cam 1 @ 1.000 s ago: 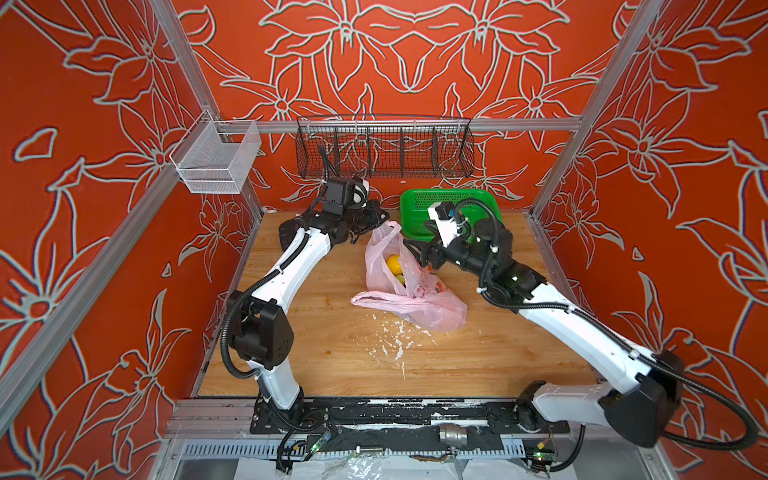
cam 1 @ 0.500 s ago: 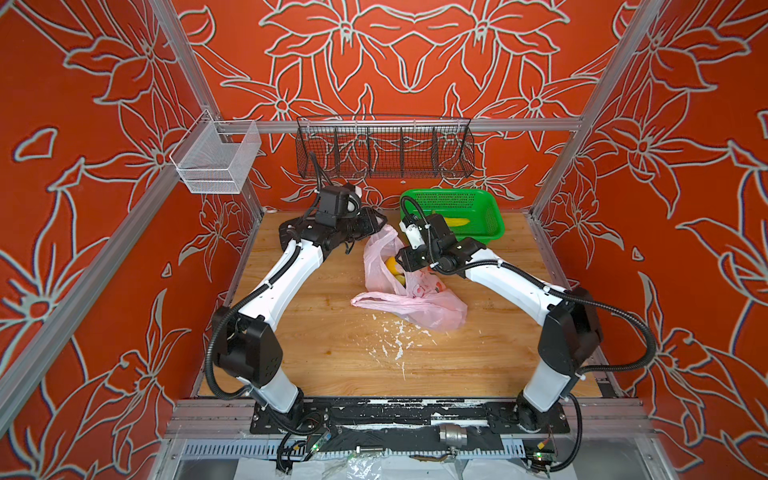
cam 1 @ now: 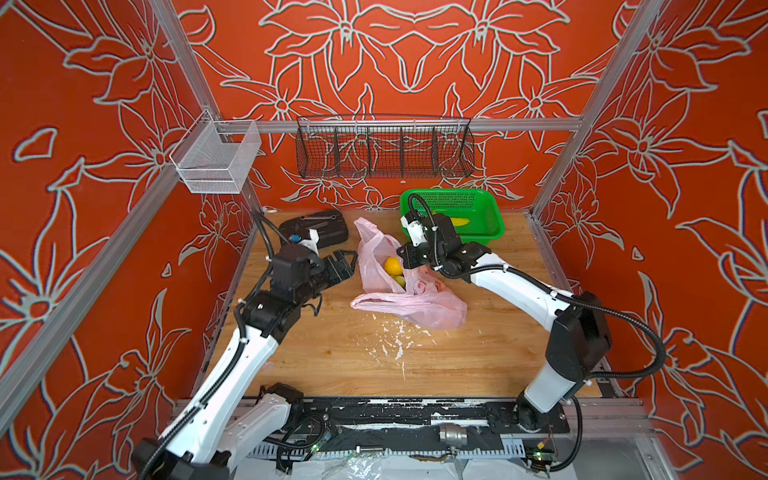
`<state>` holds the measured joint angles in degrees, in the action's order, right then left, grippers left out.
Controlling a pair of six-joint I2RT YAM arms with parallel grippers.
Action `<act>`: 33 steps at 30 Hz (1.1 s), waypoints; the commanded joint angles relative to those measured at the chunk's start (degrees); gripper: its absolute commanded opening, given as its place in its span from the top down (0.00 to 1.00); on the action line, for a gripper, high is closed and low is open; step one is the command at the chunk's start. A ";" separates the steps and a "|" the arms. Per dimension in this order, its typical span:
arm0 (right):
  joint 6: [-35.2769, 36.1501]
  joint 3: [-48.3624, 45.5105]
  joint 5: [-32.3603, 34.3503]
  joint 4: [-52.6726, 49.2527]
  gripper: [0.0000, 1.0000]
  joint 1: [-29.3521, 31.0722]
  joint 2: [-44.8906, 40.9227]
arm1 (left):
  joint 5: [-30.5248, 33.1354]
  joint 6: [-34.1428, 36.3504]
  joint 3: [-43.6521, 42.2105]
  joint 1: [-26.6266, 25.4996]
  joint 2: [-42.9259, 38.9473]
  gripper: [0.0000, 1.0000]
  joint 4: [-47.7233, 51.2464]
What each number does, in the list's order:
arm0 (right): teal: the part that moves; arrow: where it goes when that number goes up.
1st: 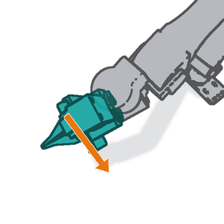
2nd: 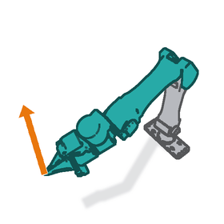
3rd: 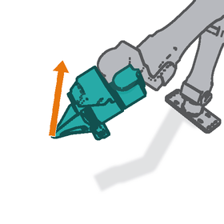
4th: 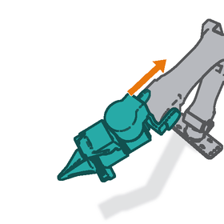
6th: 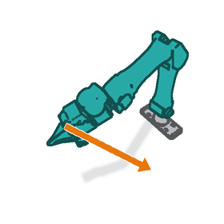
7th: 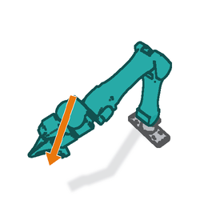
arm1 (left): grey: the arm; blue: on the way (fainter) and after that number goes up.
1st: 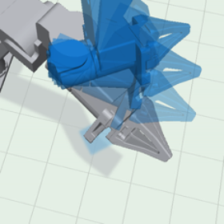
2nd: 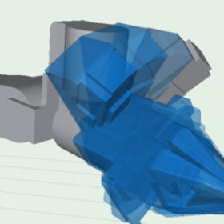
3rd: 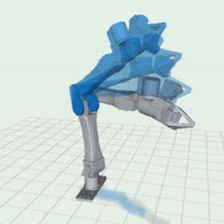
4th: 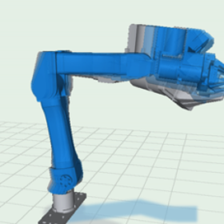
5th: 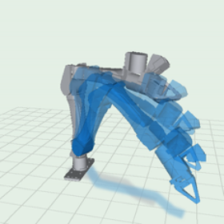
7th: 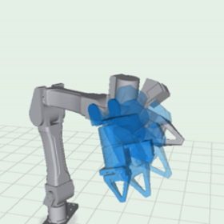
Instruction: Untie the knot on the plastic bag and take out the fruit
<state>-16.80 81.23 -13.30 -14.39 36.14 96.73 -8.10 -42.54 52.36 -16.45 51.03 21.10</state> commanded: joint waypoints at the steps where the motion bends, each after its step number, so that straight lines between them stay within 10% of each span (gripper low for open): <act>1: -0.62 0.58 -2.60 2.00 0.97 0.07 -0.73 | 2.14 -11.35 -8.32 0.19 -3.62 0.14 0.15; 11: 0.44 -1.02 -7.33 2.26 0.97 0.07 -1.99 | -12.10 -20.84 -19.69 -0.68 3.32 0.02 -24.96; 28: -2.14 -4.04 -6.65 4.92 0.98 0.12 -3.91 | -17.05 -28.49 -4.55 -8.63 24.31 0.01 -19.28; 33: -2.92 -4.88 -4.41 5.54 0.98 0.03 -4.49 | -16.65 -22.60 0.15 -9.14 28.33 0.50 -11.38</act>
<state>-18.37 77.08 -19.29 -10.46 36.12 94.59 -23.79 -68.95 49.84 -25.21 78.04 4.38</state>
